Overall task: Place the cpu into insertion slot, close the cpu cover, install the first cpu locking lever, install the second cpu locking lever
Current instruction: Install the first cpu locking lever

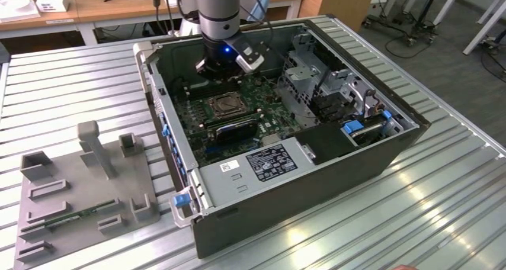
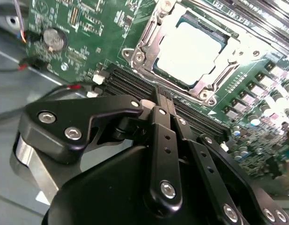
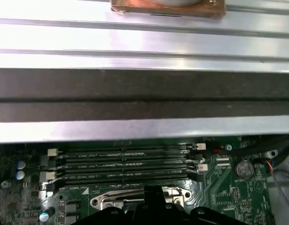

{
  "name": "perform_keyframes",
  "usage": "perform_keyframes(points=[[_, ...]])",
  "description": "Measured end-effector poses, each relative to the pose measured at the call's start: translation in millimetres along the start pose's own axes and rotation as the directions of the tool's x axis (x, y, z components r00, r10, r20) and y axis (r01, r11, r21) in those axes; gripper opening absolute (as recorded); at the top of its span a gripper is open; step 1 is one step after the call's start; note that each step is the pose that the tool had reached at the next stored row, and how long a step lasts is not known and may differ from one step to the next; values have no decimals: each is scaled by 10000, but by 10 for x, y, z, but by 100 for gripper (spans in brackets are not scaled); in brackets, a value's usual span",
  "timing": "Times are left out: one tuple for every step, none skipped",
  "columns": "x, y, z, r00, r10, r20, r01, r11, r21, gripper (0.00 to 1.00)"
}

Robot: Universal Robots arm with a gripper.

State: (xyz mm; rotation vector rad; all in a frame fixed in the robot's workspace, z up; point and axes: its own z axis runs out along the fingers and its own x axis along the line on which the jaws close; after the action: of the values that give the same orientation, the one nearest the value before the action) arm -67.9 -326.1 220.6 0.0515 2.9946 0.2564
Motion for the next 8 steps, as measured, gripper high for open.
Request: perform_keyframes(points=[[0,0,0,9999,-99,-60,100,9999,41,11],[1,-1,0,9997,-174,-143,176,9998,133,11],[1,-1,0,9994,-241,-231,247,9994,256,11],[1,0,1,9990,-304,-316,316,9987,403,11],[0,-1,1,9985,-363,-398,385,9976,570,11],[1,-1,2,9979,-419,-485,455,9961,755,11],[1,-1,1,9973,-467,-566,518,9943,927,11],[1,-1,1,9966,-509,-648,578,9923,1098,11]])
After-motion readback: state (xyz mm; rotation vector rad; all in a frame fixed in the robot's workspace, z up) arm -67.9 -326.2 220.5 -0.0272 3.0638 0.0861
